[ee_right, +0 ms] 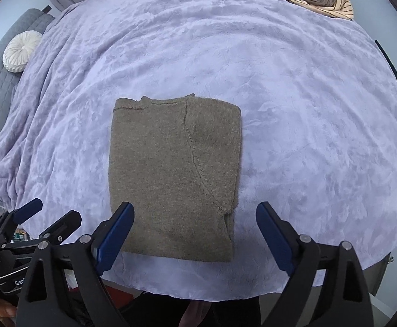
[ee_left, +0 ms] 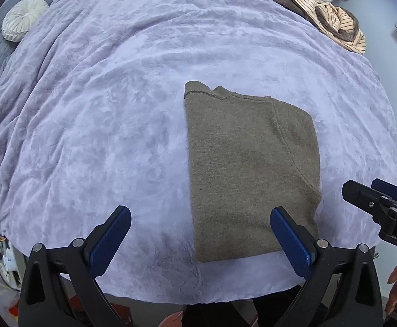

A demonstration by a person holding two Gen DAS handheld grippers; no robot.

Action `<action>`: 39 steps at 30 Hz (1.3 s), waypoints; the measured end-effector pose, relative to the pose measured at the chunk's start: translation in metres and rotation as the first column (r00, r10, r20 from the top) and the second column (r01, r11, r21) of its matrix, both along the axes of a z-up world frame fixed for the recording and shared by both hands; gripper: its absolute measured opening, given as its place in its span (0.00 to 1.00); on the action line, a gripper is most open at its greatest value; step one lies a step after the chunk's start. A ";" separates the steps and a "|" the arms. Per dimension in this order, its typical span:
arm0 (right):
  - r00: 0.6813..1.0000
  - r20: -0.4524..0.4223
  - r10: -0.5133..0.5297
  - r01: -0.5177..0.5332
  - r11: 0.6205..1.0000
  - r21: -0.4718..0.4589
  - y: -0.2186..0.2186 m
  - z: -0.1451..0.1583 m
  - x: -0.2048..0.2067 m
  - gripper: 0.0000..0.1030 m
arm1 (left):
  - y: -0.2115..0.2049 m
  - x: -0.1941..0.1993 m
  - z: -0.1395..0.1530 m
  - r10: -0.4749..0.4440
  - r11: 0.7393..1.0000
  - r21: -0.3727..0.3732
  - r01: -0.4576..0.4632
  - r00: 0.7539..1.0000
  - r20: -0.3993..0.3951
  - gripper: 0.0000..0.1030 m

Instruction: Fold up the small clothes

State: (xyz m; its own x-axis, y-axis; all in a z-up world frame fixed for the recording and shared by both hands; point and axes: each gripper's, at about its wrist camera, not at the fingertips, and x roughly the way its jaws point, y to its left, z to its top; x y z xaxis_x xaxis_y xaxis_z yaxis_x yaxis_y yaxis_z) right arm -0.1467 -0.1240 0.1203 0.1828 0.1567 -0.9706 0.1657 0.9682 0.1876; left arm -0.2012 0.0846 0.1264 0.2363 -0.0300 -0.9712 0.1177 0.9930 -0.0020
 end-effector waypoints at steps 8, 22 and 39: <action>1.000 -0.018 -0.010 0.008 0.997 -0.080 0.003 0.006 -0.003 0.90 | -0.001 -0.001 0.007 0.016 1.000 -0.013 -0.016 1.000 0.003 0.99; 1.000 -0.004 -0.004 0.004 0.994 -0.106 0.007 0.012 -0.002 0.90 | -0.004 -0.002 0.007 0.001 0.999 0.040 -0.001 1.000 0.015 0.99; 1.000 -0.008 -0.001 0.000 0.993 -0.118 0.008 0.013 -0.004 0.90 | 0.002 0.000 0.004 0.006 1.000 0.030 -0.006 1.000 -0.005 0.99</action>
State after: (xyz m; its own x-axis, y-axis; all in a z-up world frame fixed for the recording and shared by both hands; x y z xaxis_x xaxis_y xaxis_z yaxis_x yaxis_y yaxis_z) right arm -0.1502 -0.1157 0.1329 0.1753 0.0407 -0.9837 0.1673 0.9834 0.0705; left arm -0.2014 0.0862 0.1309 0.2310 0.0002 -0.9730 0.1122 0.9933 0.0268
